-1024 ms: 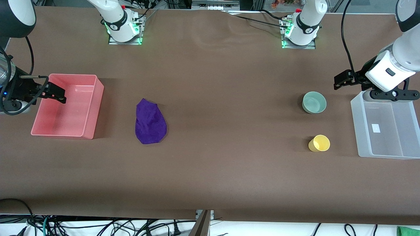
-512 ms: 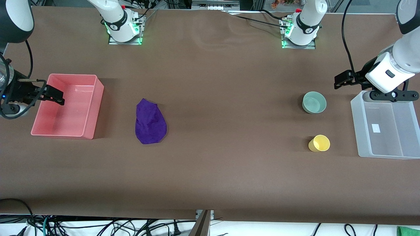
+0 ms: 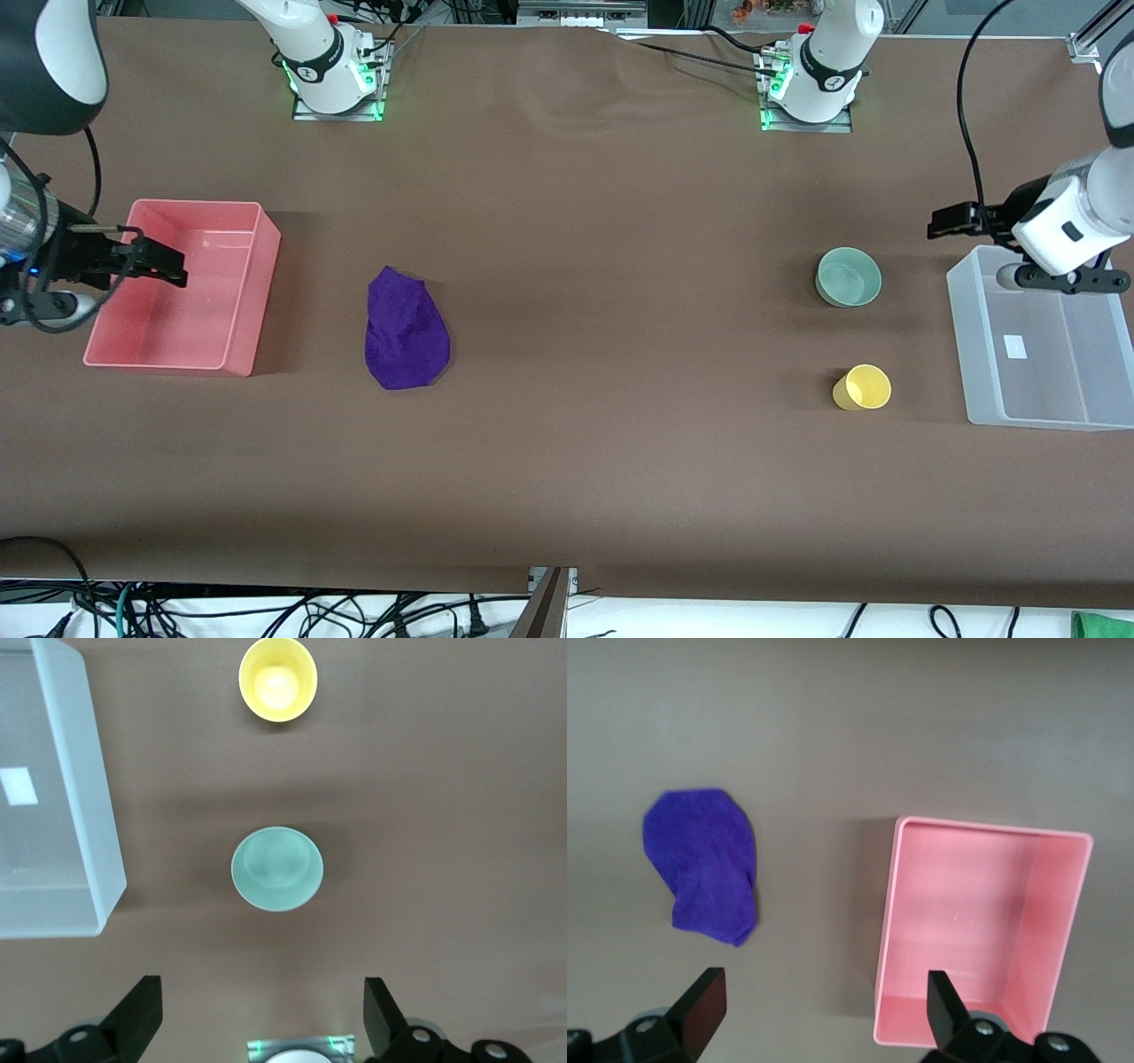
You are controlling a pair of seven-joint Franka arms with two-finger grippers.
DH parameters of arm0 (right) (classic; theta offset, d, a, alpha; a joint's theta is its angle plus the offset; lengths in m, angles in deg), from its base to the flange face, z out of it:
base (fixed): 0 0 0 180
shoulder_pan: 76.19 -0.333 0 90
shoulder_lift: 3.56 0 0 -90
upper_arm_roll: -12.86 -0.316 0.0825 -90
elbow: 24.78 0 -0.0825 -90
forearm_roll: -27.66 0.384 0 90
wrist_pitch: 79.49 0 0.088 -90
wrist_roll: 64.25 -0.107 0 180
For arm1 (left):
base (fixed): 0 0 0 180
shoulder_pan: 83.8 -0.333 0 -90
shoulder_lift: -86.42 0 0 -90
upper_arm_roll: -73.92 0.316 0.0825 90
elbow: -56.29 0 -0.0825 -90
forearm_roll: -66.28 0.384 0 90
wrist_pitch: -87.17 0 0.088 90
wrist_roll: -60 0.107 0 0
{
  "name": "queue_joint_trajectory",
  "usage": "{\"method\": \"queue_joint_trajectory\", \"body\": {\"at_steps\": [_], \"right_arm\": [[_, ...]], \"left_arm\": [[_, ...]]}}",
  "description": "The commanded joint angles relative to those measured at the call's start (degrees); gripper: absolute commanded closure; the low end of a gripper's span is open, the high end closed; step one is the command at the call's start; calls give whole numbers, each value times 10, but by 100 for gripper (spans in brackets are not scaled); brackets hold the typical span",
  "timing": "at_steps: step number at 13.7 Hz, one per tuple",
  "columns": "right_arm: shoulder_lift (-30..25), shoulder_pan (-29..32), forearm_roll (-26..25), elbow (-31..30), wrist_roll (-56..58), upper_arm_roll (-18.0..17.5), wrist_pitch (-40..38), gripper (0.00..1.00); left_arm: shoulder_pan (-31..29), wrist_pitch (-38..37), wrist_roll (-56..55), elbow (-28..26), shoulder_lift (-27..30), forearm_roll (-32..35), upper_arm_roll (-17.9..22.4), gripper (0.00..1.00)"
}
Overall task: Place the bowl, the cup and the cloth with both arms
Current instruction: 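Lower the right gripper onto the cloth while the left gripper descends over the bowl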
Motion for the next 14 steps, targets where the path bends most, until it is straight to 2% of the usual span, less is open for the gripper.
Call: {"method": "queue_joint_trajectory", "body": {"at_steps": [1,3,6,8,11,13,14], "right_arm": [[-13,-4,-13,-74,-2,-5,51,0],[-4,-9,-8,-106,-20,-20,97,0],[18,-16,-8,-187,-151,-67,217,0],[43,-26,-9,-227,-180,-91,294,0],[91,-59,-12,-256,-222,-92,367,0],[117,-71,-15,-278,-224,-92,416,0],[127,-71,-15,-290,-224,-92,443,0]], "left_arm": [[-16,109,73,-117,31,-11,-4,0],[-40,197,134,-188,27,-19,-5,0],[-46,377,205,-301,2,-69,-5,0],[-63,389,281,-307,-36,-117,-5,3],[-69,443,358,-308,-83,-134,-4,4],[-72,481,373,-311,-105,-134,-5,10],[-72,487,377,-312,-114,-134,-5,18]]}}
